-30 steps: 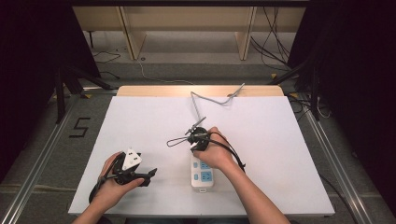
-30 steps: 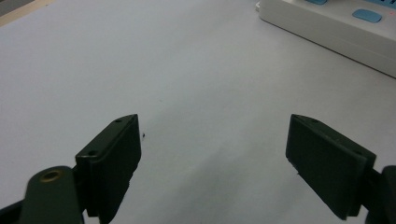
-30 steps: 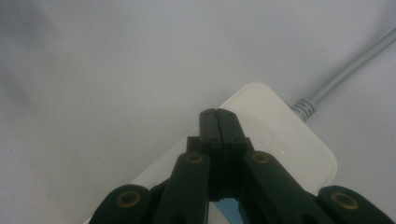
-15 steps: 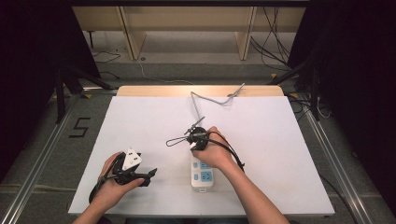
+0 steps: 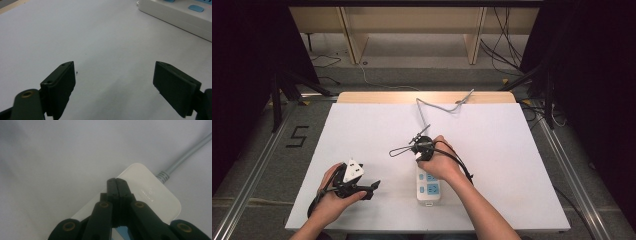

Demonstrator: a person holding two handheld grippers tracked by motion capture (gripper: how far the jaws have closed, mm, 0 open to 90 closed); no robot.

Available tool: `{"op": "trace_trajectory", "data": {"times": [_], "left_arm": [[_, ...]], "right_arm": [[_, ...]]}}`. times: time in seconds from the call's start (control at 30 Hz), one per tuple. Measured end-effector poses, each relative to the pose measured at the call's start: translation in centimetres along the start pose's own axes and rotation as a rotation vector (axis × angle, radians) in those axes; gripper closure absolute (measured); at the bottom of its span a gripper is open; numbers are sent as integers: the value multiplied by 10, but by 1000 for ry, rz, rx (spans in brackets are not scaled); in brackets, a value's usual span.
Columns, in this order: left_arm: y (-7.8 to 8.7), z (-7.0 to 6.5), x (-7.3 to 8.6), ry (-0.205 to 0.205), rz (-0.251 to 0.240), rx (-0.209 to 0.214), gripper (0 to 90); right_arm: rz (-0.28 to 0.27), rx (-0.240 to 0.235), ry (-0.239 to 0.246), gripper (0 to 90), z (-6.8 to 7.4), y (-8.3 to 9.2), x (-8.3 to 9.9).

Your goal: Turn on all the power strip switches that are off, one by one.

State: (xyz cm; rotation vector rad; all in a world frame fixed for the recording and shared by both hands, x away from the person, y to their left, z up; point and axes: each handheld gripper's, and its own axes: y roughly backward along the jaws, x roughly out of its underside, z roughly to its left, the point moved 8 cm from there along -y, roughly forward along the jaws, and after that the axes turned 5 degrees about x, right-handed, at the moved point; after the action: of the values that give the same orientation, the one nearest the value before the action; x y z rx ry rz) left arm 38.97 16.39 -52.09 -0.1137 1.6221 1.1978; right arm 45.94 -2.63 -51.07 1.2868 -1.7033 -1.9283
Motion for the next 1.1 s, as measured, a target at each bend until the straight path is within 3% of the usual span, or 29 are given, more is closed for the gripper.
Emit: {"op": "trace_trajectory", "data": {"times": [1.1], "left_arm": [[0, 0, 0, 0, 0, 4, 179]], "right_arm": [[5, 3, 4, 900, -1, 1, 0]]}}
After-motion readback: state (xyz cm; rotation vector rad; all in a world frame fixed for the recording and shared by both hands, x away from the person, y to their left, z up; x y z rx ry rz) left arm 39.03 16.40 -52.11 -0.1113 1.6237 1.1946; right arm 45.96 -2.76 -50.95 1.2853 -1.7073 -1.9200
